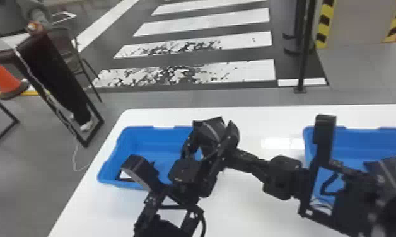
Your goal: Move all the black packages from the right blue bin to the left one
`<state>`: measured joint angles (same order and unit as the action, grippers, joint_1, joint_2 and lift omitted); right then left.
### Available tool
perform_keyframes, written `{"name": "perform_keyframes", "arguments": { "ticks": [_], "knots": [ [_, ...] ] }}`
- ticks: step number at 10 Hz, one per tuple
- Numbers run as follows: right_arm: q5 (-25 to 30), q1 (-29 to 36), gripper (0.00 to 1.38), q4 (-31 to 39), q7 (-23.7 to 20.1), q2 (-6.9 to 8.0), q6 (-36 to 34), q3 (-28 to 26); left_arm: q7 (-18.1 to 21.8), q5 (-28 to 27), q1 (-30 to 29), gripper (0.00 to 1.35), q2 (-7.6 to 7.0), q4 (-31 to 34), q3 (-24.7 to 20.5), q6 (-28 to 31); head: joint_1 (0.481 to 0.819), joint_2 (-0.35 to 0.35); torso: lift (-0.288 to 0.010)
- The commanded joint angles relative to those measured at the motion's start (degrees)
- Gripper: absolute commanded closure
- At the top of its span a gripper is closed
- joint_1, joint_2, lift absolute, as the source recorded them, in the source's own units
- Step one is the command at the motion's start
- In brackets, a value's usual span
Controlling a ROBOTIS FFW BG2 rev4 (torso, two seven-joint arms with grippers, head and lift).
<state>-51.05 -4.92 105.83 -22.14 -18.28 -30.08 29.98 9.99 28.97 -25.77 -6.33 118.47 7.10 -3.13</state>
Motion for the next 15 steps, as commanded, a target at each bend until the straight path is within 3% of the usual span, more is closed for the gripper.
{"name": "perform_keyframes", "arguments": {
  "ticks": [1,2,7,8,9,10,11,12,14,15],
  "knots": [
    [-0.48,-0.29,1.11,-0.29,-0.01,-0.09,0.56,0.64,-0.23,-0.52,-0.10,0.91,0.00,0.01,-0.36,-1.23,0.695,0.295,-0.132],
    [-0.94,-0.43,1.11,-0.85,-0.01,-0.09,1.12,0.76,-0.67,-0.86,-0.10,1.22,0.00,0.01,-0.47,-1.65,0.695,0.304,-0.132],
    [-1.39,-3.94,1.11,-5.07,0.43,0.87,5.06,0.76,-1.03,-4.29,0.04,1.21,-0.09,1.41,-0.01,-0.67,0.695,0.297,-0.132],
    [-1.85,-3.94,0.93,-5.92,0.43,0.87,7.16,1.10,-1.03,-4.29,0.04,1.21,-0.09,1.41,-0.24,-1.23,0.695,0.286,-0.132],
    [-2.54,-3.38,0.49,-6.20,0.34,0.87,8.01,1.10,-1.11,-5.21,0.18,1.21,0.00,1.41,-1.61,-1.51,0.695,0.283,-0.132],
    [-4.25,-2.54,0.11,-6.62,0.17,0.87,8.57,0.99,-1.64,-9.78,1.31,1.21,0.44,0.29,-5.16,-1.23,0.695,0.281,-0.132],
    [-5.05,-1.55,0.05,-6.76,-0.18,0.79,8.57,-0.04,-3.22,-14.58,3.70,1.21,0.61,-4.35,-8.58,-3.34,0.695,0.298,-0.132],
    [-5.16,-0.43,0.13,-6.62,-0.27,0.79,8.57,-1.53,-4.54,-18.92,6.79,1.21,0.88,-10.26,-12.24,-5.45,0.695,0.330,-0.132],
    [-4.82,1.82,0.15,-5.50,-0.45,0.87,8.57,-5.07,-6.74,-29.77,11.01,1.21,1.58,-18.13,-19.55,-6.43,0.695,0.350,-0.132],
    [-3.34,2.95,0.15,-4.79,-0.62,0.87,8.43,-7.13,-8.32,-28.86,10.59,1.18,1.58,-18.55,-20.12,-5.03,0.695,0.350,-0.132]
  ]
}}
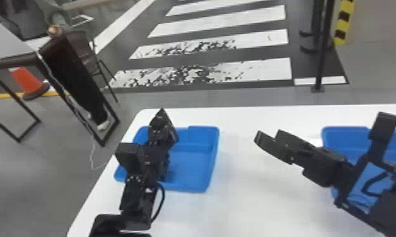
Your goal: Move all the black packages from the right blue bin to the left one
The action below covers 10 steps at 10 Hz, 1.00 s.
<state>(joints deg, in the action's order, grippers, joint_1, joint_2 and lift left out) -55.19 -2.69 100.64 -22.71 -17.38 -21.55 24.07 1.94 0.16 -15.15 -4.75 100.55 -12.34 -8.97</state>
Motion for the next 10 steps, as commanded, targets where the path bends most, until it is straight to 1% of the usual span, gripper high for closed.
{"name": "perform_keyframes", "arguments": {
  "ticks": [1,2,3,4,5,6,7,8,9,10],
  "knots": [
    [7.21,2.41,0.15,2.65,-0.06,0.42,-1.65,-5.90,-0.27,3.50,-1.01,0.72,0.27,-0.64,-0.57,-0.17,0.695,0.350,-0.132],
    [14.40,4.24,0.15,6.03,0.03,1.12,-4.61,-11.27,-0.27,5.44,-1.86,0.19,0.36,-0.64,0.58,-4.11,0.695,0.350,-0.132],
    [19.20,5.64,0.15,7.43,0.38,1.74,-9.81,-16.07,-0.27,8.18,-2.84,0.03,0.36,-0.50,2.97,-9.17,0.695,0.350,-0.132],
    [22.17,6.63,0.15,8.70,1.35,2.00,-14.87,-19.61,-0.27,10.47,-3.97,0.10,0.36,0.34,5.26,-12.55,0.695,0.340,-0.132],
    [27.32,8.60,0.15,13.48,3.99,2.44,-22.18,-23.38,-0.18,11.95,-6.08,0.09,0.36,3.44,7.32,-13.11,0.695,0.277,-0.132],
    [32.23,9.72,0.15,18.68,7.68,3.05,-30.20,-26.01,-0.18,12.75,-8.19,0.09,0.36,6.11,8.57,-13.25,0.695,0.215,-0.132],
    [36.23,10.28,0.15,23.32,11.55,3.32,-38.92,-27.15,0.09,14.12,-9.73,0.10,0.36,7.65,10.17,-12.83,0.695,0.182,-0.132],
    [38.28,9.44,0.15,24.73,14.45,3.32,-48.06,-27.15,0.70,18.46,-10.30,0.09,0.10,7.80,12.57,-11.42,0.695,0.117,-0.132],
    [39.77,8.74,0.15,24.03,15.06,3.32,-50.59,-27.15,0.96,19.04,-11.00,0.09,-0.08,7.80,13.83,-11.42,0.695,0.065,-0.132],
    [40.68,7.75,0.16,23.32,16.73,3.32,-54.53,-27.04,1.05,19.15,-11.56,0.09,-0.08,7.80,14.17,-11.71,0.695,0.041,-0.132]
  ]
}}
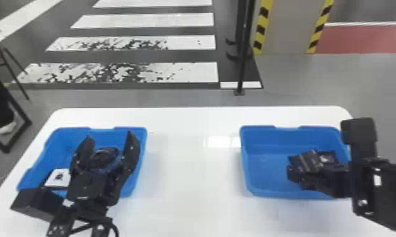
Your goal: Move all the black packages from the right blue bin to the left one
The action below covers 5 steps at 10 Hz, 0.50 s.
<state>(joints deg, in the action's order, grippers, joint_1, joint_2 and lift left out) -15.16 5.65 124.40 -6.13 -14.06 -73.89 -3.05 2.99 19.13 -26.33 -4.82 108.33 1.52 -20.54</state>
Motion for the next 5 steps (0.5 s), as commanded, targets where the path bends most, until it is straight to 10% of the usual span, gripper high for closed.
{"name": "perform_keyframes", "arguments": {
  "ticks": [1,5],
  "knots": [
    [2.13,-2.42,0.16,-1.85,0.85,-0.18,-5.00,0.88,0.00,0.64,-0.66,0.09,-0.10,0.02,0.42,0.00,0.695,0.006,-0.132],
    [3.27,-7.48,0.17,-7.19,2.43,-1.14,-9.22,4.54,0.26,1.33,-0.80,0.09,-0.10,0.02,0.53,0.14,0.695,-0.027,-0.132]
  ]
}}
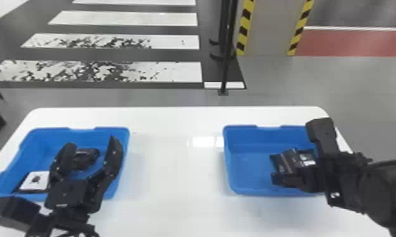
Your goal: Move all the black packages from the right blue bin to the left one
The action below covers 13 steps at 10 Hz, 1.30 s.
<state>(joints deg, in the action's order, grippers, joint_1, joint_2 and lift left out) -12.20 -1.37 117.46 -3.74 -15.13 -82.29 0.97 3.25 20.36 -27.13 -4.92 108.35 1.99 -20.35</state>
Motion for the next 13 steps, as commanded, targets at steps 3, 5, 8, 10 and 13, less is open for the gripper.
{"name": "perform_keyframes", "arguments": {
  "ticks": [3,5,8,10,13],
  "knots": [
    [2.26,-3.98,0.18,-2.92,1.20,-0.95,-2.92,2.68,0.01,0.10,0.00,0.10,0.00,0.00,0.07,-0.18,0.695,-0.040,-0.132],
    [3.17,-5.52,0.18,-4.75,1.63,-1.48,-4.19,3.83,0.01,0.33,0.00,0.10,0.09,0.00,0.07,-0.18,0.695,-0.046,-0.132],
    [3.40,-6.09,0.21,-6.44,1.63,-1.83,-5.88,3.94,0.01,0.44,0.28,0.10,0.09,0.00,-0.05,-0.33,0.695,-0.061,-0.132],
    [2.37,-6.93,0.38,-7.99,1.63,-2.36,-5.88,4.05,0.01,0.44,0.56,0.10,0.09,0.00,0.98,-1.03,0.695,-0.068,-0.132],
    [-0.14,-7.91,0.71,-11.22,1.46,-2.45,-2.64,4.74,0.01,0.44,0.42,0.10,0.18,0.00,0.64,-1.03,0.695,-0.072,-0.132]
  ]
}}
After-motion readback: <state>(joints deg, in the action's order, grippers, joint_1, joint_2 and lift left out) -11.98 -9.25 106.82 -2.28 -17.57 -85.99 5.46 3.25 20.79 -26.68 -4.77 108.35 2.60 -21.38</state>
